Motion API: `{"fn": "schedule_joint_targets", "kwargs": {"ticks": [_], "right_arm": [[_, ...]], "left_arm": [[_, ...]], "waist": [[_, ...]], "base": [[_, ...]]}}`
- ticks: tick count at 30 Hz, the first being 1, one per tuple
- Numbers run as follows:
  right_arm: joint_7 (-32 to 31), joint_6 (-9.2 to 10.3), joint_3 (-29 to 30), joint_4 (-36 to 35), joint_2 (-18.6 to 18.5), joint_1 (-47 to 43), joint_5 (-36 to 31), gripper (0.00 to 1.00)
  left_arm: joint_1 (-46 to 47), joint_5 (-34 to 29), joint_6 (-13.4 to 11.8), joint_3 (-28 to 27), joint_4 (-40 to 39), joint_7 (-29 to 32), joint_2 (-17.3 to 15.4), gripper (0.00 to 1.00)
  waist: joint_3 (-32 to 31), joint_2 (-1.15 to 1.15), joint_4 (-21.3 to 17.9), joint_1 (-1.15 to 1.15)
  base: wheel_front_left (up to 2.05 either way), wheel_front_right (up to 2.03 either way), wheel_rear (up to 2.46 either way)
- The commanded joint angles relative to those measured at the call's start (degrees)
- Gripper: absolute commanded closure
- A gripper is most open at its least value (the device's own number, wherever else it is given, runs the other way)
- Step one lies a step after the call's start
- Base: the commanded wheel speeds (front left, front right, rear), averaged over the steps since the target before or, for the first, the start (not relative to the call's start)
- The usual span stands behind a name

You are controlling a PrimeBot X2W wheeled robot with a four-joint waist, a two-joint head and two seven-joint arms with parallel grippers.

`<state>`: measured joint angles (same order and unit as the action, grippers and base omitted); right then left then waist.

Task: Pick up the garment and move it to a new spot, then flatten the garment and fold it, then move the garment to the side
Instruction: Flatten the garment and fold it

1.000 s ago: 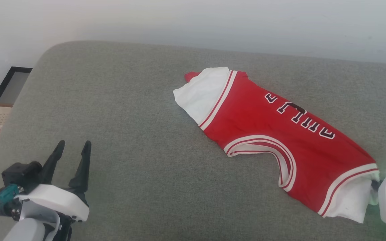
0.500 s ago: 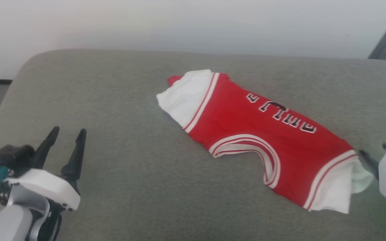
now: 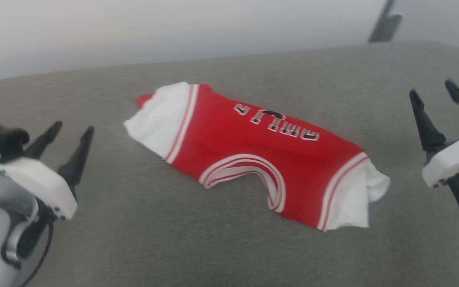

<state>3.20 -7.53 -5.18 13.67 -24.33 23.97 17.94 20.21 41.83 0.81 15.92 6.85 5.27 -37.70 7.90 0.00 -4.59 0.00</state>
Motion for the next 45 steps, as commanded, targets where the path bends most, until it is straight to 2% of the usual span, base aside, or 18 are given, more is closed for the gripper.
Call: {"fn": "schedule_joint_targets", "kwargs": {"ticks": [1,6,13,15,20,28,34,35,37,45], "right_arm": [[1.5,0.08,1.2,-0.9,1.7,0.0,-1.3,0.00],[4.6,0.08,4.6,-3.6,7.3,-1.0,-6.2,0.00],[5.3,0.08,6.1,-5.3,11.6,-1.2,-8.4,0.00],[5.0,0.08,5.9,-5.4,11.9,-1.4,-8.5,0.00],[4.7,0.08,5.6,-6.1,12.8,-1.5,-7.9,0.00],[3.4,0.08,5.1,-6.4,12.8,-1.1,-6.7,0.00],[3.1,0.08,5.0,-6.8,12.6,-0.5,-6.2,0.00],[3.0,0.08,5.0,-6.8,12.7,-0.3,-6.1,0.00],[2.9,0.08,5.2,-6.8,12.5,-0.3,-6.2,0.00],[2.3,0.08,7.0,-6.8,12.3,-0.6,-7.1,0.00]], "left_arm": [[1.8,0.7,0.5,0.2,0.5,1.4,0.0,0.00],[7.7,2.6,1.5,1.1,4.0,8.2,-1.2,0.00],[15.5,3.6,2.0,3.5,12.7,19.0,-2.2,0.00],[16.7,3.3,2.2,3.9,13.8,20.2,-2.5,0.00],[21.5,3.1,1.8,6.1,21.6,27.6,-2.6,0.00],[26.3,1.4,1.3,8.8,29.7,33.5,-2.4,0.00],[28.0,2.5,1.3,9.8,36.1,35.8,0.3,0.00],[28.2,2.9,1.5,9.8,37.1,36.0,0.9,0.28],[28.5,3.0,2.4,10.3,38.0,36.2,2.1,1.00],[30.5,3.7,4.4,11.6,40.3,38.5,2.8,1.00]], "waist": [[1.9,0.00,-2.7,0.00],[4.7,0.00,-5.9,0.00],[8.1,0.00,-9.8,0.00],[8.5,0.00,-10.2,0.00],[10.7,0.00,-12.1,0.00],[13.4,0.00,-13.3,0.00],[15.2,0.00,-13.7,0.00],[15.3,0.00,-13.7,0.00],[15.6,0.00,-13.5,0.00],[14.6,0.00,-11.3,0.00]], "base": [[0.00,0.00,0.00],[0.00,0.00,0.00],[0.00,0.00,0.00],[0.00,0.00,0.00],[0.00,0.00,0.00],[0.00,0.00,0.00],[0.00,0.00,0.00],[0.00,0.00,0.00],[0.00,0.00,0.00],[0.00,0.00,0.00]]}}
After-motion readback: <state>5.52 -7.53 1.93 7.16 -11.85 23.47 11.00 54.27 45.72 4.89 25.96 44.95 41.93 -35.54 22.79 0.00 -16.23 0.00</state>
